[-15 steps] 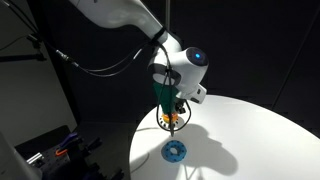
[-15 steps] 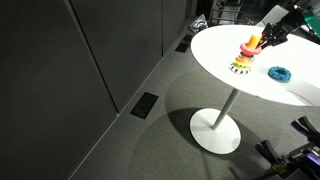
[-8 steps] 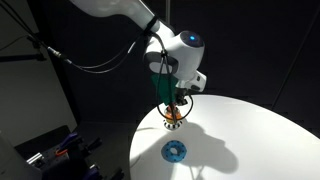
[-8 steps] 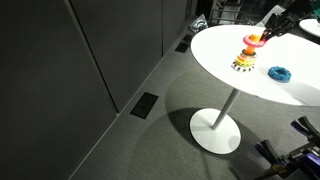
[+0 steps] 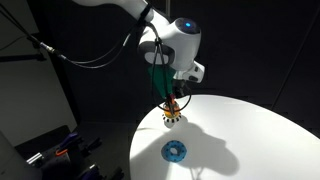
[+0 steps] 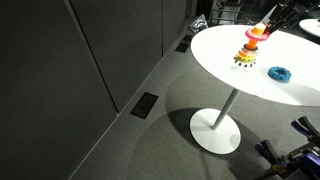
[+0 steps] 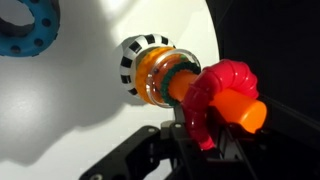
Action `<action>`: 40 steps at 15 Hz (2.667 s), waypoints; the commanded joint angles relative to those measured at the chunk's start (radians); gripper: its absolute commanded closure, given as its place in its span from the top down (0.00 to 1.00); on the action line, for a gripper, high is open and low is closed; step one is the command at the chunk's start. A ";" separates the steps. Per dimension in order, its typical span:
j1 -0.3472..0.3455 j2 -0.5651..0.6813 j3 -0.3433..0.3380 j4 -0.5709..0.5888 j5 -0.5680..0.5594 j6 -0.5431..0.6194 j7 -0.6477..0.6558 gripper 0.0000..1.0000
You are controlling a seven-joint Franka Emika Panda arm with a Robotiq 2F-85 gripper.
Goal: Take the red ring off the stack and place it on the blue ring
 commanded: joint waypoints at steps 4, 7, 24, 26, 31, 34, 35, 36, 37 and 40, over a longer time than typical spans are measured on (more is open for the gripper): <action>-0.008 -0.019 -0.031 0.021 -0.078 -0.223 0.125 0.08; 0.001 -0.033 -0.035 -0.002 -0.056 -0.124 0.098 0.08; -0.010 -0.032 -0.029 0.001 -0.081 -0.017 0.112 0.08; -0.015 -0.024 -0.037 0.021 -0.116 -0.125 0.152 0.08; -0.014 -0.025 -0.044 0.017 -0.101 -0.145 0.128 0.08; -0.015 -0.030 -0.035 0.002 -0.082 -0.050 0.080 0.08; -0.017 -0.025 -0.037 0.012 -0.101 -0.079 0.099 0.08; -0.015 -0.019 -0.042 0.020 -0.122 -0.106 0.127 0.08; -0.014 -0.014 -0.047 0.032 -0.145 -0.151 0.157 0.08; -0.017 -0.035 -0.049 0.044 -0.153 -0.219 0.175 0.08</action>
